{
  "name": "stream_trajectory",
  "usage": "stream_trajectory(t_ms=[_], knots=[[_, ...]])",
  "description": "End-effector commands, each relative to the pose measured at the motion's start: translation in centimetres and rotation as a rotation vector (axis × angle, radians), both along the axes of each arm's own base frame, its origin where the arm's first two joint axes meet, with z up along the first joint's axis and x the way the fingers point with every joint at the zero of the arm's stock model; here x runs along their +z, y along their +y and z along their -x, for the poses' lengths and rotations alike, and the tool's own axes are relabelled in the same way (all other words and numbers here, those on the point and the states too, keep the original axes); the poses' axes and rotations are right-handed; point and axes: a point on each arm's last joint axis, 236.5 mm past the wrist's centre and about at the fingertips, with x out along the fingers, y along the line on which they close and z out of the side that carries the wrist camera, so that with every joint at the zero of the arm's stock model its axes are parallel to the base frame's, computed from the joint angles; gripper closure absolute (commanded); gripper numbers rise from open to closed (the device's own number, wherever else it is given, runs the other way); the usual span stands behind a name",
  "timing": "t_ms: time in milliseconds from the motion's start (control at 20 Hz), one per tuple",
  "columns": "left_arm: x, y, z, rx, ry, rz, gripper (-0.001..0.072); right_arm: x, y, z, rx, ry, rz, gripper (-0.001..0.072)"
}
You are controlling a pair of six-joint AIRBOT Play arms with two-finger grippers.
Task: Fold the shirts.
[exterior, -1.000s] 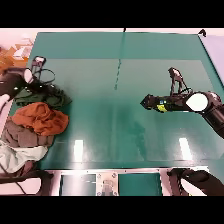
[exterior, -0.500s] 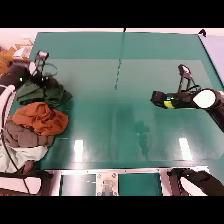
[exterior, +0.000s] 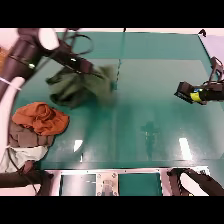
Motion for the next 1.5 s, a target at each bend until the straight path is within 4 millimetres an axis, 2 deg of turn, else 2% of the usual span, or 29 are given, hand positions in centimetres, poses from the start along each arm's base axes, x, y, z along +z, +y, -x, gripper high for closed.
stream_trajectory(t_ms=[0,100,150,200,250,300,350,450,550,650,800,900,1050,1100,1150,1200,1300,1400,1450], knots=[[-2.0,-9.6,4.5,-0.134,0.1,0.112,0.0683,0.0,-1.7,0.9,-0.029,0.033,0.002,0.0581],[-5.2,-13.3,6.0,-0.173,0.175,0.135,0.0676,0.0,-1.7,0.9,-0.03,0.034,0.001,0.0553],[-6.4,-14.2,6.4,-0.185,0.198,0.134,0.0383,-0.1,-1.7,0.9,-0.03,0.035,0.001,0.0483],[-6.9,-14.2,6.3,-0.182,0.207,0.13,0.0099,-0.1,-1.7,1.0,-0.028,0.04,0.0,0.0384],[-6.7,-13.6,5.9,-0.172,0.205,0.128,0.0076,-0.2,-1.6,1.1,-0.026,0.046,-0.001,0.0341],[-6.0,-12.3,5.2,-0.157,0.211,0.118,0.0076,-0.3,-1.6,1.3,-0.025,0.053,-0.003,0.0342],[-5.1,-10.2,4.2,-0.133,0.219,0.097,0.0076,-0.9,-1.3,1.5,-0.023,0.066,-0.013,0.0341],[-3.8,-4.7,2.2,-0.052,0.252,0.039,0.0076,-3.3,-0.5,2.8,-0.021,0.124,-0.051,0.0341],[-4.4,1.5,1.3,0.056,0.333,-0.022,0.0076,-6.8,1.7,4.9,0.011,0.203,-0.12,0.034],[-5.1,7.3,0.6,0.159,0.391,-0.08,0.0076,-10.8,4.7,7.7,0.043,0.288,-0.206,0.0259],[-5.2,13.1,-0.8,0.307,0.424,-0.063,0.0076,-14.8,8.1,9.7,0.059,0.324,-0.286,0.0239],[-5.2,15.2,-1.4,0.359,0.422,-0.05,0.0076,-16.1,10.4,10.0,0.091,0.346,-0.336,0.0241],[-5.1,15.8,-2.0,0.376,0.405,-0.041,0.0076,-17.4,14.0,9.6,0.151,0.375,-0.411,0.0249],[-5.1,15.8,-2.2,0.37,0.395,-0.039,0.0076,-17.6,15.0,9.5,0.174,0.384,-0.429,0.0357],[-5.1,15.7,-2.5,0.373,0.384,-0.035,0.0076,-17.7,15.6,9.2,0.209,0.377,-0.432,0.0582],[-5.0,15.8,-2.6,0.375,0.377,-0.034,0.0075,-17.4,15.7,8.6,0.234,0.359,-0.425,0.07],[-5.1,16.4,-3.0,0.386,0.359,-0.058,0.0076,-16.0,13.7,5.9,0.252,0.291,-0.362,0.0701],[-5.1,16.6,-3.4,0.386,0.337,-0.062,0.0076,-13.7,8.5,1.6,0.18,0.205,-0.275,0.0701],[-5.1,16.7,-3.7,0.389,0.328,-0.062,0.0076,-12.1,4.7,-1.0,0.118,0.142,-0.225,0.0701]])
